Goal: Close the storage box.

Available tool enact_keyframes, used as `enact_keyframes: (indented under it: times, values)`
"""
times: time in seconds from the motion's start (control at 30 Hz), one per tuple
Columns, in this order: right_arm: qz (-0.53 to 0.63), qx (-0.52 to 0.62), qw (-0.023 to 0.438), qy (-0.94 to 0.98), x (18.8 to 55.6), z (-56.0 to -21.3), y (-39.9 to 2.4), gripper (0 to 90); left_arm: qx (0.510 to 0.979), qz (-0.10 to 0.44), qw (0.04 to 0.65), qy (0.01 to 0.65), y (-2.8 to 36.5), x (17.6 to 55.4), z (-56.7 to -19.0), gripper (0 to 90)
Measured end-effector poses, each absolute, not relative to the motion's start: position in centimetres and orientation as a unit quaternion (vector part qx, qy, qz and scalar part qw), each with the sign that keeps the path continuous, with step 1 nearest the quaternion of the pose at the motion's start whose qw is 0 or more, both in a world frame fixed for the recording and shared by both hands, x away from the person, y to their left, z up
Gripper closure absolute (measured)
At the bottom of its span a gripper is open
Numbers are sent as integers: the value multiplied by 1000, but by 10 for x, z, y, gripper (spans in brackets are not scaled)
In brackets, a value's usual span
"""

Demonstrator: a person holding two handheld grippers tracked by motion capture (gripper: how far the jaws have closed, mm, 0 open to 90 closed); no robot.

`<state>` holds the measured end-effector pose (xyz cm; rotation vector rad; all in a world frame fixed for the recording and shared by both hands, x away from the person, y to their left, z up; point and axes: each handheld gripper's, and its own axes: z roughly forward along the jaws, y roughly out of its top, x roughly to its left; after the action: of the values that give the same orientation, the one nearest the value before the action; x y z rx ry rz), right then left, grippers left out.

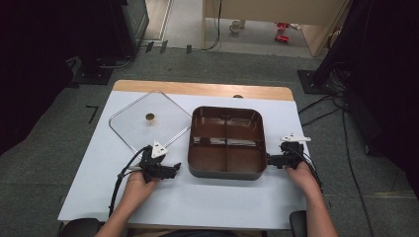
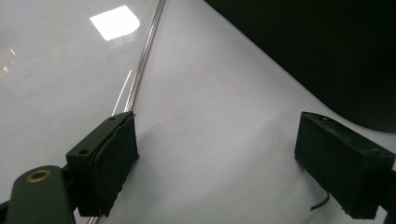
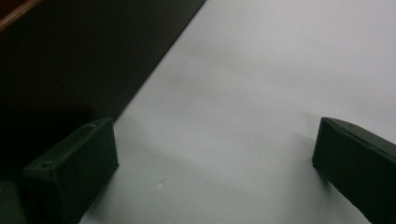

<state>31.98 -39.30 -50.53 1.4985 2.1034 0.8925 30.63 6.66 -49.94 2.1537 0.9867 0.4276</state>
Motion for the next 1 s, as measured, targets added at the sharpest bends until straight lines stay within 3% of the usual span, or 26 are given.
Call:
enact_keyframes:
  times: [1.0]
  values:
    - [320, 536, 204, 754, 320, -505, -393, 0, 835, 165, 356, 385, 66, 306, -499, 130]
